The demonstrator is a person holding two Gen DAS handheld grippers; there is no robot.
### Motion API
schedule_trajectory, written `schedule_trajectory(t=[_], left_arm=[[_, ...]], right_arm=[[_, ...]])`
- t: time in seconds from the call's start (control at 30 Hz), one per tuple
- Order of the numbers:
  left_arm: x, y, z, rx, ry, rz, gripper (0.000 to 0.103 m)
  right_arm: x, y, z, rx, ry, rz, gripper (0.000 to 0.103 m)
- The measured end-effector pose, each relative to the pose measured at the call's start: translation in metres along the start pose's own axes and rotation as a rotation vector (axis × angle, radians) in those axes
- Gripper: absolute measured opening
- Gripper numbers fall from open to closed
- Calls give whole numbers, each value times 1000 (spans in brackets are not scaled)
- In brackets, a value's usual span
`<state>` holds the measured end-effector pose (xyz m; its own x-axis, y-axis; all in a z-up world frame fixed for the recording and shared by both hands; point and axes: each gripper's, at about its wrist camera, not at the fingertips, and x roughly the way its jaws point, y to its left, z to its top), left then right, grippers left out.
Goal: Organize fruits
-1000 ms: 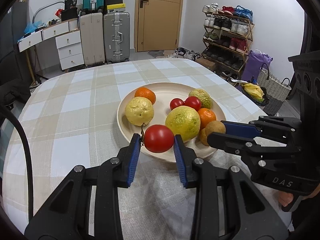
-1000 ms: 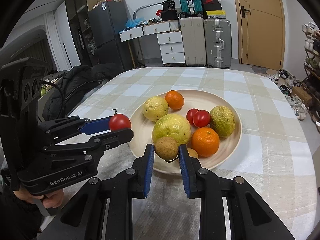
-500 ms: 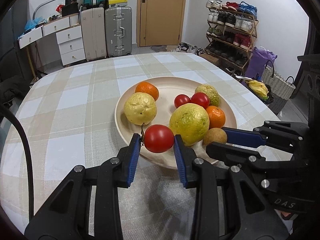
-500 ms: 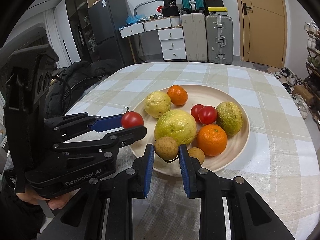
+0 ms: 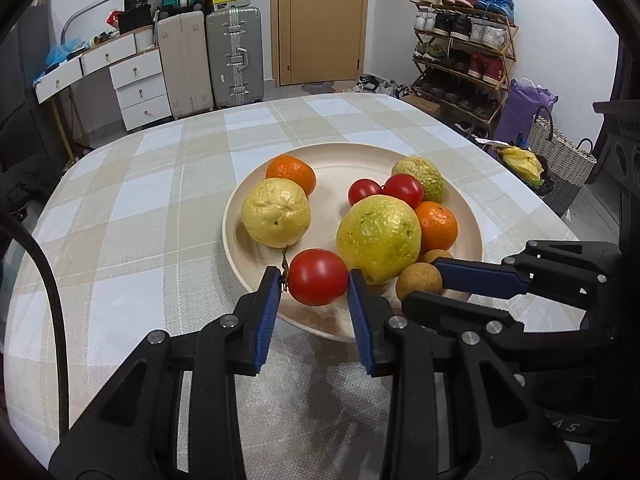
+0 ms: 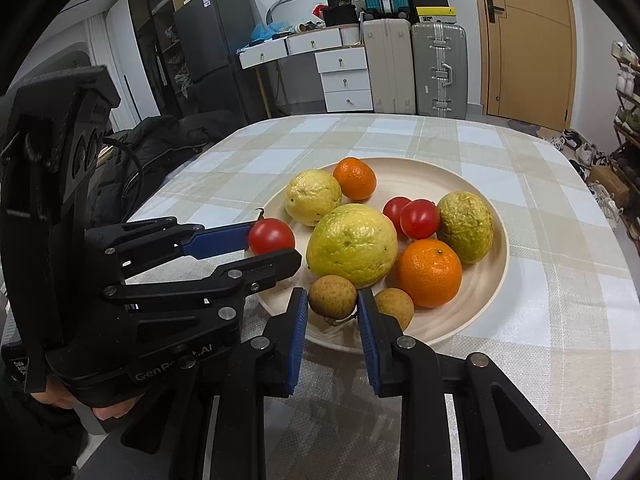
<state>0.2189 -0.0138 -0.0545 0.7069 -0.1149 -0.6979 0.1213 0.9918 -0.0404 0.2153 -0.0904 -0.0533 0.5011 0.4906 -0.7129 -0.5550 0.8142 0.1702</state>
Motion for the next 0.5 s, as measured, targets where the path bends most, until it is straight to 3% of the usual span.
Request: schedule_trajectory(t=[0.1, 0.27, 0.37, 0.43, 0.5], left_arm=[[-3, 1, -1, -9, -13, 19, 32], [-13, 10, -8, -58, -24, 13, 44], [-23, 14, -15, -76, -47, 18, 67], [-34, 16, -20, -83, -77, 26, 81], [-45, 17, -23, -82, -106, 28, 86]], right_arm=[[-4, 0, -1, -3, -8, -8, 27], [-17, -4, -9, -8, -41, -10, 46], [-29, -11, -12, 12, -80, -21, 63], [-38, -17, -14, 28, -108, -30, 82], [-44, -21, -16, 36, -129, -39, 91]])
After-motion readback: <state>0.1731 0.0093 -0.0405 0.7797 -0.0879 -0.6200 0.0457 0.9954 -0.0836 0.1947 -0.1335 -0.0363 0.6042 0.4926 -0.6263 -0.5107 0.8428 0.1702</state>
